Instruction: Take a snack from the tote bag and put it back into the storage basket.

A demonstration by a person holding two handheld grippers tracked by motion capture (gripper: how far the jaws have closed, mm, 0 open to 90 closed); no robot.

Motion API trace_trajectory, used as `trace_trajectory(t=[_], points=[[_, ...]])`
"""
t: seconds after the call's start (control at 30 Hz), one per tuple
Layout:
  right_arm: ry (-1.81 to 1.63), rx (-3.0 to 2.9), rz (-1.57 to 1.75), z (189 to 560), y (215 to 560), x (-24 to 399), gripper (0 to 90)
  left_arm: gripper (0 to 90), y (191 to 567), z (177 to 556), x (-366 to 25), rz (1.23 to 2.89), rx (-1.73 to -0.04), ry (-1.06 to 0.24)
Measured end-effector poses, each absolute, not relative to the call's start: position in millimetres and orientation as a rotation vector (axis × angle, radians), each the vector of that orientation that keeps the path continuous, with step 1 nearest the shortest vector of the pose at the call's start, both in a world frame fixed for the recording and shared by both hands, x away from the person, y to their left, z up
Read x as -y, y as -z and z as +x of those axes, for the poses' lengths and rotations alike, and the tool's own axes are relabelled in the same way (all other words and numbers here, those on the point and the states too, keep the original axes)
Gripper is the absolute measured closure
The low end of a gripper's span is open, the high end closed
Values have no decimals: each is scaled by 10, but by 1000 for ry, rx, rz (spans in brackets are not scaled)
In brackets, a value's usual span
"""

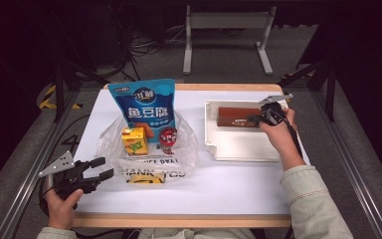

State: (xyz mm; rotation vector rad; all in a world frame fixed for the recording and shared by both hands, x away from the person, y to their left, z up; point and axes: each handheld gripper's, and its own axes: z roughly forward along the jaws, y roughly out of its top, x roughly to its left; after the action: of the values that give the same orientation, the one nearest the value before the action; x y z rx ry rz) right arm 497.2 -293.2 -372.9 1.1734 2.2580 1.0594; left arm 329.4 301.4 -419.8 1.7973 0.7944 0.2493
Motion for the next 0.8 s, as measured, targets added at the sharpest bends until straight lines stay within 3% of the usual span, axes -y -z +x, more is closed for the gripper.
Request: trace_trajectory(t=[0.1, 0.3, 0.53, 0.8], points=[[-1126, -2261, 1142, 4938, 3601, 2899, 804, 378, 4198, 3295, -3015, 1797, -793, -248], [-1330, -2251, 1061, 4875, 3326, 2810, 578, 378, 4201, 3283, -3022, 1796, -798, -247], [-1476, -2239, 891, 4820, 3100, 2653, 537, 378, 4192, 3287, -3025, 1796, -797, -247], [-1381, -2280, 829, 4789, 2993, 2445, 442, 378, 4196, 3311, -3012, 1796, -794, -249]])
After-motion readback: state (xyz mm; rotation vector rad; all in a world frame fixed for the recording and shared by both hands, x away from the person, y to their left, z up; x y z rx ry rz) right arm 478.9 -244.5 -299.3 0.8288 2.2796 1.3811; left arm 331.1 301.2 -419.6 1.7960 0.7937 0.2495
